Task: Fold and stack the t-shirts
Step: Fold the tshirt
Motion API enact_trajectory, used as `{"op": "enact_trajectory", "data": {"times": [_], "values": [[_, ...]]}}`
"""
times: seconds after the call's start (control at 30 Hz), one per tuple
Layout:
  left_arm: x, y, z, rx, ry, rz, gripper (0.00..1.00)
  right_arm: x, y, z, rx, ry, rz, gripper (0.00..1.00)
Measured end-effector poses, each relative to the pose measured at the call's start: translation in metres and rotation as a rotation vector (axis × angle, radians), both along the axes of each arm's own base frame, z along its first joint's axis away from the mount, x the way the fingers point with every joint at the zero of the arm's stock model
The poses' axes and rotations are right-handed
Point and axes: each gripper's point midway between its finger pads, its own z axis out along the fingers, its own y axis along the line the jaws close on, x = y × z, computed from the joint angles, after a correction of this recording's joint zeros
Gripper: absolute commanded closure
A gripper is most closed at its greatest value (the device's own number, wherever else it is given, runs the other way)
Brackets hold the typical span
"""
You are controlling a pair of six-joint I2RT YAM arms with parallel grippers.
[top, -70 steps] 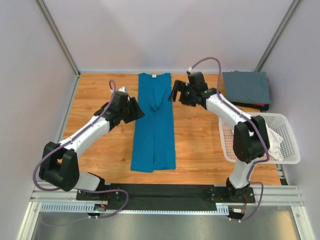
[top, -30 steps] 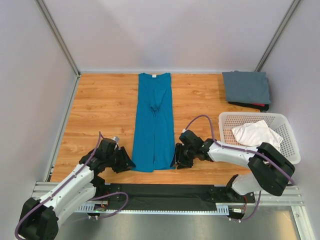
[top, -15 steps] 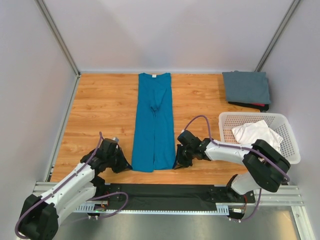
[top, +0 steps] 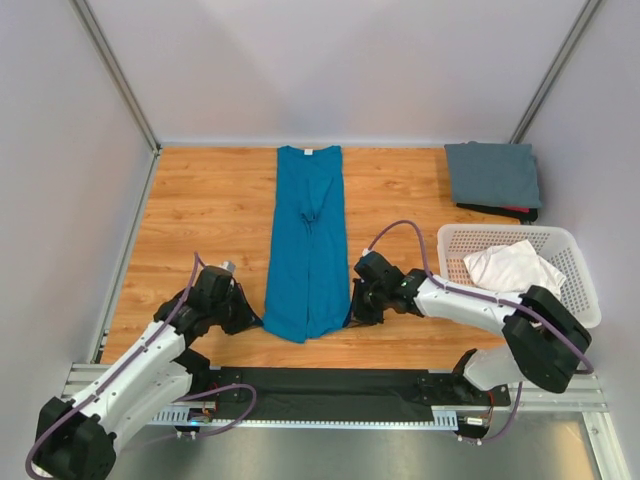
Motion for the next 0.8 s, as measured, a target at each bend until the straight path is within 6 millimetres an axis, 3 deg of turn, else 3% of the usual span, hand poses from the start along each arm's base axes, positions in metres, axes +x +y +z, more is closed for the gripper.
{"op": "enact_trajectory", "data": {"times": [0.2, 0.47, 0.8], "values": [[0.028, -0.001, 0.03, 0.042, -0.076, 0.002, 1.0, 0.03, 0.009, 0.039, 0.037, -0.108, -0.016, 1.0], [0.078, -0.008, 0.065, 0.104, -0.16, 0.009, 1.0, 0.089, 0.001, 0.069, 0.042, -0.21, -0.079, 1.0], [0.155, -0.019, 0.097, 0.157, -0.239, 0.043, 1.0, 0.166, -0.001, 0.079, 0.056, -0.262, -0.116, 0.99]]}}
